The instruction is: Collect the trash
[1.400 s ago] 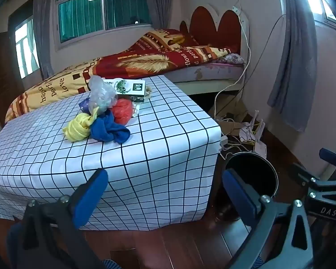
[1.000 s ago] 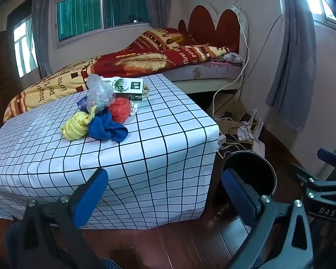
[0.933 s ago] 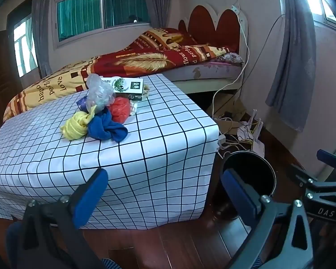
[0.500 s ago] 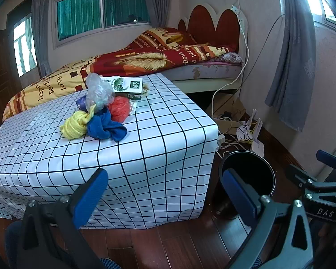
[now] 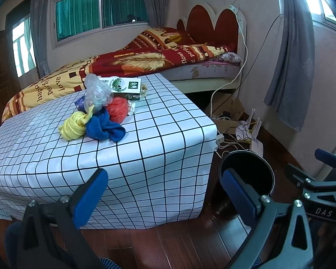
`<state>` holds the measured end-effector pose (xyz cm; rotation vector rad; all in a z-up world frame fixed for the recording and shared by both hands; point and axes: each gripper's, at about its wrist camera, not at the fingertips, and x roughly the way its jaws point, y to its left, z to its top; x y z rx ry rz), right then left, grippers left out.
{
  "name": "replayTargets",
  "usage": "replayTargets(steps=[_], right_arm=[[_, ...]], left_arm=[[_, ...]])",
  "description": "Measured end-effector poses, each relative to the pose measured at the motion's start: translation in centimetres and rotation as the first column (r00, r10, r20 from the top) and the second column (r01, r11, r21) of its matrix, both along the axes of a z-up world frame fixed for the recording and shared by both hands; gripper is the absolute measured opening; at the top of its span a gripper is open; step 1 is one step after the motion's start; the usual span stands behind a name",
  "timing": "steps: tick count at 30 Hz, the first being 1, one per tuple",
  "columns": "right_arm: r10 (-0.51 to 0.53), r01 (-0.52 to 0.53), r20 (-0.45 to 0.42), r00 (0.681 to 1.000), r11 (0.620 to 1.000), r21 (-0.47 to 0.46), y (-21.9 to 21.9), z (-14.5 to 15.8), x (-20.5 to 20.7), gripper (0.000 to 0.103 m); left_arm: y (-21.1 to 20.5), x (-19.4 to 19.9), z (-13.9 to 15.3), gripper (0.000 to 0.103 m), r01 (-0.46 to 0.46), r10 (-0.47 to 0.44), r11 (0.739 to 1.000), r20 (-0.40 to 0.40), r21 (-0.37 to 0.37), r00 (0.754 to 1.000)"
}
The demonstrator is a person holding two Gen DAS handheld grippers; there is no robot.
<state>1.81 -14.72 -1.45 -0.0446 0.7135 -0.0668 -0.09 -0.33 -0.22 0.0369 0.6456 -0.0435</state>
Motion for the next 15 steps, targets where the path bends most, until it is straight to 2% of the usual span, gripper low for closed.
replayTargets(steps=[15], right_arm=[[0.0, 0.0, -0.006, 1.0, 1.0, -0.004, 0.0, -0.12, 0.27, 0.103]], left_arm=[[-0.37, 0.19, 0.07, 0.103, 0.001, -0.001, 1.0, -0.003, 0.001, 1.0]])
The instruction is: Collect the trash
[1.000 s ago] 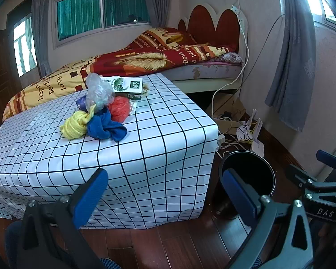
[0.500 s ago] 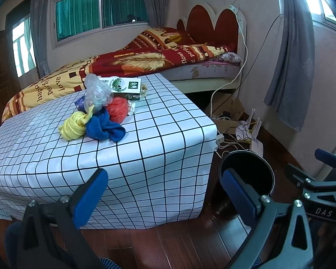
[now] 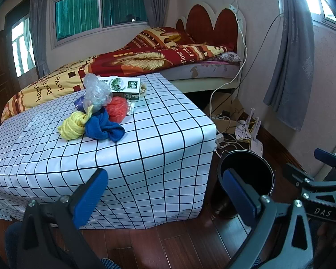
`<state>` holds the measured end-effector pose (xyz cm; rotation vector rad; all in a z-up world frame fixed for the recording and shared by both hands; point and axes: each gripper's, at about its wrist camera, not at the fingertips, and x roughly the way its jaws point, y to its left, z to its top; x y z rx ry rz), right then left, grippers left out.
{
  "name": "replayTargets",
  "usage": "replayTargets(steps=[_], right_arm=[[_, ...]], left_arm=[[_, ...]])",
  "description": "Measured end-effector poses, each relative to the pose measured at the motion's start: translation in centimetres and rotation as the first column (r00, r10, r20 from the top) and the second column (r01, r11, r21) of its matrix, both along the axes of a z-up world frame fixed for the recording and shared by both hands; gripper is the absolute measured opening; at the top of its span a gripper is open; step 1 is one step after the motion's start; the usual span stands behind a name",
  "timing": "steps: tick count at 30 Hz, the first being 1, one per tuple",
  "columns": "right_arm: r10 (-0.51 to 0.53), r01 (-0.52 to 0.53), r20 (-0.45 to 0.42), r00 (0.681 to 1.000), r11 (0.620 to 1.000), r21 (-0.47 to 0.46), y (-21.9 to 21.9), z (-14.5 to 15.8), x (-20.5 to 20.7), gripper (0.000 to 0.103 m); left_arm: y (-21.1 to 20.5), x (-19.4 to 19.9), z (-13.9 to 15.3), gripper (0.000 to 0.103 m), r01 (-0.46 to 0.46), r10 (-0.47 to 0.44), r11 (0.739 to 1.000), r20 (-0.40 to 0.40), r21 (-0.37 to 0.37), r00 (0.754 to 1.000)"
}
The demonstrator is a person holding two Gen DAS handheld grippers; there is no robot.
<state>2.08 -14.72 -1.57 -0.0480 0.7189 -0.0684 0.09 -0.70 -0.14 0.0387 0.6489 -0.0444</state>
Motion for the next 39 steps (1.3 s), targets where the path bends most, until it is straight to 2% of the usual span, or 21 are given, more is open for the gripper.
replayTargets(steps=[39], right_arm=[[-0.011, 0.011, -0.006, 1.0, 1.0, 0.008, -0.15, -0.54, -0.15, 0.103]], left_arm=[[0.46, -0.51, -0.43, 0.103, -0.004, 0.004, 1.0, -0.011, -0.001, 1.0]])
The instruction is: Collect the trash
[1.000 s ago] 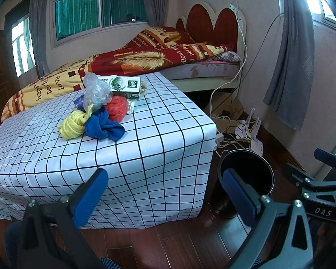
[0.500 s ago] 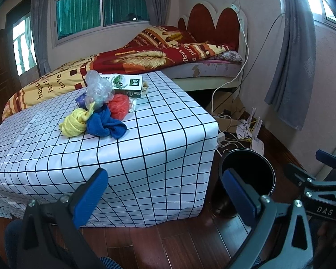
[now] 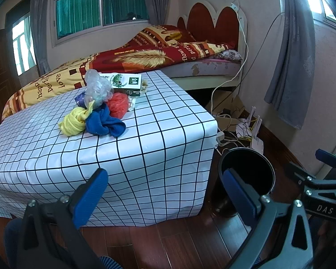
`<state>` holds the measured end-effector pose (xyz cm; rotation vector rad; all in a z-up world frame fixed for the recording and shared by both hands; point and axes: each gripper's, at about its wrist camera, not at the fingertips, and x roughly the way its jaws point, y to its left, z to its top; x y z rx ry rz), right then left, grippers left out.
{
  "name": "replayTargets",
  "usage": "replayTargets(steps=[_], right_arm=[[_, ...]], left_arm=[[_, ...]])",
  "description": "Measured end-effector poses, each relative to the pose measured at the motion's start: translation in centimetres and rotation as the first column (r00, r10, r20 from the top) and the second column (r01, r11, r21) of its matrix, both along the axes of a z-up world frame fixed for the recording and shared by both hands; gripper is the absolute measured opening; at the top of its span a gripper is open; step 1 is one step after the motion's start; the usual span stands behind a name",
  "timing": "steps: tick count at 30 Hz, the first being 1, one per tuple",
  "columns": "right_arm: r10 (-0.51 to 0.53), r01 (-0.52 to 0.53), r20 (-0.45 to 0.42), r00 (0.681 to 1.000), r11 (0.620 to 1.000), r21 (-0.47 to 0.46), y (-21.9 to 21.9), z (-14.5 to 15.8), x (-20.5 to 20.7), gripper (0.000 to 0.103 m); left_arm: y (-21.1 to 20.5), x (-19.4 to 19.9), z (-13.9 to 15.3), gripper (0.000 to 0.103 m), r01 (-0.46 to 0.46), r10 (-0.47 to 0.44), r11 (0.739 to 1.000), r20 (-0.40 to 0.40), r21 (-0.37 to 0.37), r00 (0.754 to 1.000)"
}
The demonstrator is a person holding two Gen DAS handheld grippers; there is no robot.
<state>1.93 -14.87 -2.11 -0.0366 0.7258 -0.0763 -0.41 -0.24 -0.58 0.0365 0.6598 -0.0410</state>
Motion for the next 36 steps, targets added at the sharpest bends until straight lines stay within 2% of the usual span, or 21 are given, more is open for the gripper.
replayTargets(steps=[11, 16, 21, 24, 30, 33, 36], right_arm=[[0.003, -0.003, -0.004, 1.0, 1.0, 0.005, 0.1, -0.1, 0.0, 0.103], [0.042, -0.042, -0.014, 0.999, 0.999, 0.031, 0.8, -0.2, 0.7, 0.103], [0.11, -0.11, -0.03, 0.993, 0.994, 0.005, 3.1, -0.6, 2.4, 0.103], [0.161, -0.16, -0.037, 0.986, 0.987, 0.025, 4.2, -0.8, 3.7, 0.103], [0.279, -0.276, -0.085, 0.956, 0.96, 0.043, 7.7, -1.7, 7.5, 0.103], [0.32, -0.318, -0.046, 0.946, 0.947, 0.038, 9.4, -1.1, 9.4, 0.103], [0.351, -0.349, -0.01, 0.936, 0.934, 0.07, 11.0, -0.2, 11.8, 0.103]], left_arm=[[0.4, 0.1, -0.1, 0.103, -0.011, 0.011, 1.0, -0.008, -0.003, 1.0], [1.9, 0.5, -0.1, 0.103, -0.044, 0.044, 0.999, -0.013, -0.003, 0.999], [5.4, 1.3, 0.1, 0.103, -0.097, 0.097, 0.994, -0.008, -0.051, 0.995], [8.0, 1.9, -0.1, 0.103, -0.135, 0.133, 0.988, -0.022, -0.076, 0.991], [12.4, 3.4, -0.8, 0.1, -0.211, 0.211, 0.977, -0.009, -0.041, 0.977], [14.2, 4.7, -1.1, 0.091, -0.23, 0.23, 0.972, -0.012, -0.042, 0.973], [15.5, 6.4, -1.1, 0.09, -0.255, 0.255, 0.965, -0.005, -0.052, 0.967]])
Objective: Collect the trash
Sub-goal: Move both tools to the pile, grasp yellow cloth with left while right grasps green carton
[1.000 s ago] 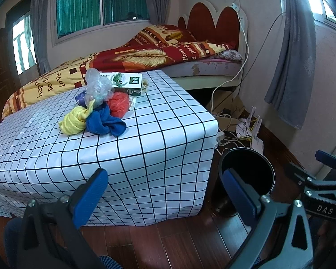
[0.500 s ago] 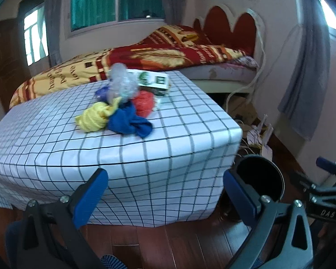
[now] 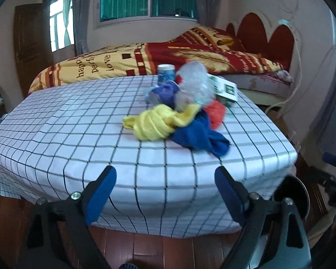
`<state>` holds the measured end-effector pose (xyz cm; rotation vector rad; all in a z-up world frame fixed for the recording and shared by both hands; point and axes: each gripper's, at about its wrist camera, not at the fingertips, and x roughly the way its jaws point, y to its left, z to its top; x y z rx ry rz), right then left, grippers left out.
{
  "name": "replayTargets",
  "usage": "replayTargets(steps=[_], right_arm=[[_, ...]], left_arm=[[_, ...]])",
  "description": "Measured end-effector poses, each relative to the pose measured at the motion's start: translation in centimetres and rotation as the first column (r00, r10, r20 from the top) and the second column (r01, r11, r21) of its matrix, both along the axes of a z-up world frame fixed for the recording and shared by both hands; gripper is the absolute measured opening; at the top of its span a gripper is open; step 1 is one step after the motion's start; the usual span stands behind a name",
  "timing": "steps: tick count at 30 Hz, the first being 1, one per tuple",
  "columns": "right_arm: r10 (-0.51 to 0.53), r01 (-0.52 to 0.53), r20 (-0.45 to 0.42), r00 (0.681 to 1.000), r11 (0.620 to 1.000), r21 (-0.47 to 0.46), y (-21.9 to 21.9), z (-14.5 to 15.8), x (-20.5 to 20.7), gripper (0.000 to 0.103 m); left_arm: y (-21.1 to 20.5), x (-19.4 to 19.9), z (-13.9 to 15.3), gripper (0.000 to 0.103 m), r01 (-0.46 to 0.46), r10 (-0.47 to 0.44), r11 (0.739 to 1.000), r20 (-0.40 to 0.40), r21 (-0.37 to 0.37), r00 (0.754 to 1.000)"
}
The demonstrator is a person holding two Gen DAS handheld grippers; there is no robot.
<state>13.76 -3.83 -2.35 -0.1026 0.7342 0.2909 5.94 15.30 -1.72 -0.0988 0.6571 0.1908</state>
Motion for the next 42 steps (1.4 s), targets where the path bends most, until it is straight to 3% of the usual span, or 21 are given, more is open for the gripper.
replayTargets(steps=[7, 13, 22, 32, 35, 37, 38, 40, 42], right_arm=[[0.041, -0.042, 0.043, 0.998, 0.999, 0.013, 4.1, 0.3, 5.7, 0.087], [0.074, -0.075, 0.064, 0.995, 0.997, 0.018, 6.3, 0.4, 10.4, 0.086], [0.148, -0.149, 0.027, 0.989, 0.988, 0.037, 8.4, -1.0, 18.0, 0.086], [0.295, -0.291, 0.066, 0.953, 0.955, -0.057, 11.5, -1.2, 21.6, 0.087], [0.347, -0.347, 0.034, 0.937, 0.938, -0.028, 11.7, -1.4, 22.0, 0.087], [0.365, -0.366, 0.028, 0.93, 0.931, 0.015, 11.6, -1.2, 21.6, 0.081], [0.373, -0.374, 0.024, 0.928, 0.927, 0.026, 11.5, -1.2, 21.2, 0.078], [0.387, -0.387, 0.014, 0.922, 0.921, 0.036, 11.6, -1.2, 20.4, 0.062], [0.406, -0.406, 0.0, 0.914, 0.914, 0.024, 11.9, -1.4, 19.7, 0.06]], left_arm=[[2.4, 3.2, -0.5, 0.086, -0.03, 0.03, 0.999, 0.002, -0.023, 1.0], [3.6, 5.9, -1.1, 0.086, -0.036, 0.036, 0.998, 0.003, -0.054, 0.999], [4.4, 9.3, -2.2, 0.084, -0.049, 0.048, 0.997, -0.017, -0.065, 0.999], [5.3, 10.8, -2.6, 0.077, -0.06, 0.059, 0.993, -0.013, -0.098, 0.998], [5.2, 11.0, -2.4, 0.058, -0.048, 0.047, 0.992, -0.007, -0.113, 0.999], [5.2, 11.1, -2.2, 0.033, -0.036, 0.037, 0.992, 0.003, -0.122, 0.999], [5.0, 11.0, -2.1, 0.032, -0.037, 0.039, 0.993, 0.009, -0.115, 0.999], [5.0, 10.7, -1.9, 0.024, -0.034, 0.037, 0.992, 0.023, -0.119, 0.999], [5.1, 10.4, -1.8, 0.023, -0.034, 0.037, 0.992, 0.025, -0.122, 0.999]])
